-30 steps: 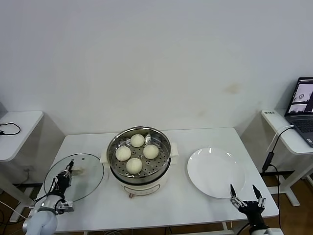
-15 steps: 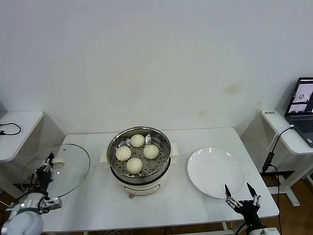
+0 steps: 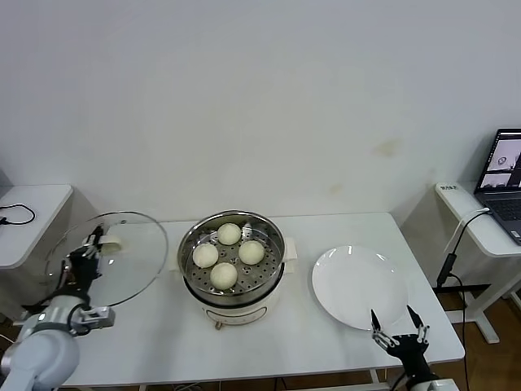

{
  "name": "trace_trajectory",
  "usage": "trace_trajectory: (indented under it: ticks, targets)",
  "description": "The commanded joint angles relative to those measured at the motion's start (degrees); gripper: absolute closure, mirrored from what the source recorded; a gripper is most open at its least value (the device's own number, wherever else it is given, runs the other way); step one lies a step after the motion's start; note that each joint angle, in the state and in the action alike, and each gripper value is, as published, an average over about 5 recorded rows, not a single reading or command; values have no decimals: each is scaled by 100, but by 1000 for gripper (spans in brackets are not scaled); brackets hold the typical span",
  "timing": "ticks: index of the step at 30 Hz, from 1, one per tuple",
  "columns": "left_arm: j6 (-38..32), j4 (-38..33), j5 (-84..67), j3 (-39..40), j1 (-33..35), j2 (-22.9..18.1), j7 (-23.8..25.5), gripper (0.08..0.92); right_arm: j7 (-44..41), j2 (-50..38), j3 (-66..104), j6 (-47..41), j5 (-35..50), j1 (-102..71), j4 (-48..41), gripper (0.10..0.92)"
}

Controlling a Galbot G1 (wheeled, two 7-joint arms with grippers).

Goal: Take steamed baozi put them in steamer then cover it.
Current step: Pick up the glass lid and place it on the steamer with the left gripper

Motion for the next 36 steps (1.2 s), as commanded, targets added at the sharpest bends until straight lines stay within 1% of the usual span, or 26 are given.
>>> trace_trajectory:
  ticks: [1,4,7,14,19,26,29,36]
  targets:
    - [1107,-497,-243,2101,-1317,352,543,862,39,160,10,171,-797,14,-229,203]
    - [1329,-278,-115,2624,-1797,140,636,862,53,241,-67,201,-921,18,-292,203]
    - [1478,-116,235,2918,-2169,-192,797,862,69,307,-152,214,-1029,25,-332,203]
    - [1757,160,1402,3299,-2631,-1040,1294,862,109,324,-208,245,-1205,78,-519,203]
    - [1903,206,1994,3439,-2635,-1570,1583,862,130,325,-256,244,-1314,133,-635,202]
    - [2001,274,2447,3589,-2455,-2098,1755,862,134,328,-341,250,-1408,171,-732,203]
    - [2000,339,2521,3628,-2457,-2225,1759,862,131,330,-363,254,-1436,169,-760,202]
    - [1973,430,2642,3703,-2388,-2346,1743,862,123,330,-384,264,-1444,168,-818,202]
